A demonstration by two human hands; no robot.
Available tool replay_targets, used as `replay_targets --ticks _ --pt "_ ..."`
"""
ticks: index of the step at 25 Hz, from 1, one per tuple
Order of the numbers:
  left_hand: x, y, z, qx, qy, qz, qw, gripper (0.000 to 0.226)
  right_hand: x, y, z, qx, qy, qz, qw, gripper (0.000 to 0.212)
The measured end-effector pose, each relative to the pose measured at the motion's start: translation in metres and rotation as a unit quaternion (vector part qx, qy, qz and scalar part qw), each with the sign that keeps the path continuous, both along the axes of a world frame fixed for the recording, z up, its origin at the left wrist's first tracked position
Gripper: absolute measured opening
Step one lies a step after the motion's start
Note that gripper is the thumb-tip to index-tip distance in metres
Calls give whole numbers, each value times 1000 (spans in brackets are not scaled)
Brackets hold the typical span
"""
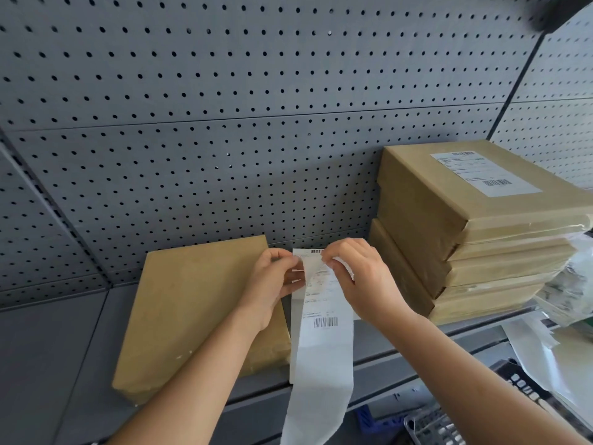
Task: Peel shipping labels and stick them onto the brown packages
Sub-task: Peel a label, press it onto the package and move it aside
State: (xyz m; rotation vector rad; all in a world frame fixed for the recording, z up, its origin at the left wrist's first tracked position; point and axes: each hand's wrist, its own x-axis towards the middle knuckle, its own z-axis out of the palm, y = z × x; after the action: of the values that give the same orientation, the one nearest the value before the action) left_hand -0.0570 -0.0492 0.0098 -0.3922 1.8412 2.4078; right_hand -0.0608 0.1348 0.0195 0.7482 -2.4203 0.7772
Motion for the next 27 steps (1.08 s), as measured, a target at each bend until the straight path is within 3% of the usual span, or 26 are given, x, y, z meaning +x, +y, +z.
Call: replay_targets --ticks 4,8,15,27 --pt "8 -1 5 -49 36 -104 993 24 -1 -3 3 -3 9 -12 1000 14" --pt "11 -4 6 -55 59 -143 986 28 -1 -8 5 -1 16 -10 1000 12" --pt "8 -2 2 -54 46 -84 994 26 8 -4 10 -14 7 -1 1000 14" --pt "8 7 -4 -171 61 -25 983 14 22 8 43 -89 13 8 996 15"
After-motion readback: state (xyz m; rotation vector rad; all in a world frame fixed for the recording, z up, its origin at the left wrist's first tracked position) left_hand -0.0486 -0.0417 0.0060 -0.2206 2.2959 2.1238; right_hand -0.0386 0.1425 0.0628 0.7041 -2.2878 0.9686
